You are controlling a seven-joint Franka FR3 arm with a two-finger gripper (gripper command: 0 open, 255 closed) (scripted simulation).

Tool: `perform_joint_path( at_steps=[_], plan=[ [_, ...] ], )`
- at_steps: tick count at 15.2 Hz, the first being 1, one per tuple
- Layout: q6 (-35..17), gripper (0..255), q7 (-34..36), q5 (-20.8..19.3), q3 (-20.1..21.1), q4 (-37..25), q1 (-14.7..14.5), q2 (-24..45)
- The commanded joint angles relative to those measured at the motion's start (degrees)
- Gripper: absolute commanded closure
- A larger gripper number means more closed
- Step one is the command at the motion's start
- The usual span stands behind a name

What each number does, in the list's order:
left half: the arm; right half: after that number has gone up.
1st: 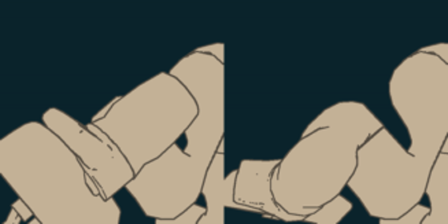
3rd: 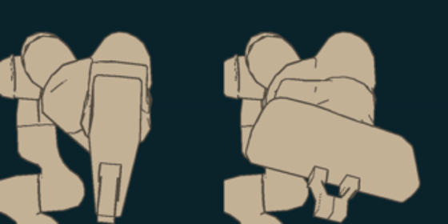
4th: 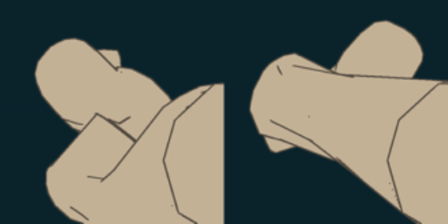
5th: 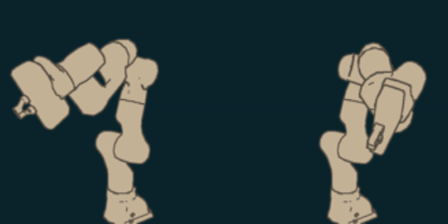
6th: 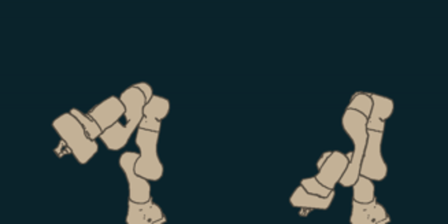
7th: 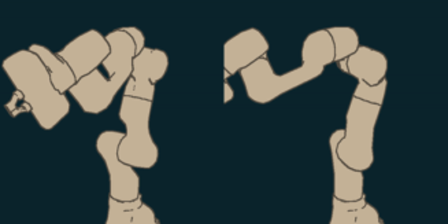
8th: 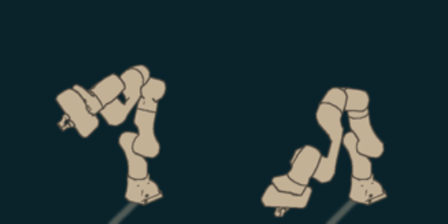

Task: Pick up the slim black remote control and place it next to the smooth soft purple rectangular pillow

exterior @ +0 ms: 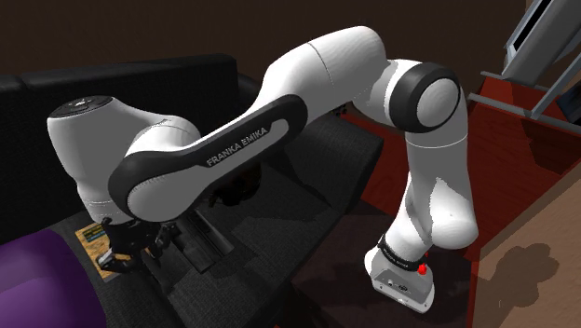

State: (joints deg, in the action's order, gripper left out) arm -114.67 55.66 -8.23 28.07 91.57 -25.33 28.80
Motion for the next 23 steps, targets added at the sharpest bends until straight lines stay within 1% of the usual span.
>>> perform_joint_path(
  at_steps=[1,12,23],
  plan=[
    [-1.25,255,0.21,-0.35,-0.18,0.53,-0.2,0.73],
    [-7.75,255,0.84,-2.18,-1.4,3.35,-0.9,4.69],
    [-13.62,255,1.57,-4.25,-3.02,4.49,-2.0,9.63]
  ],
)
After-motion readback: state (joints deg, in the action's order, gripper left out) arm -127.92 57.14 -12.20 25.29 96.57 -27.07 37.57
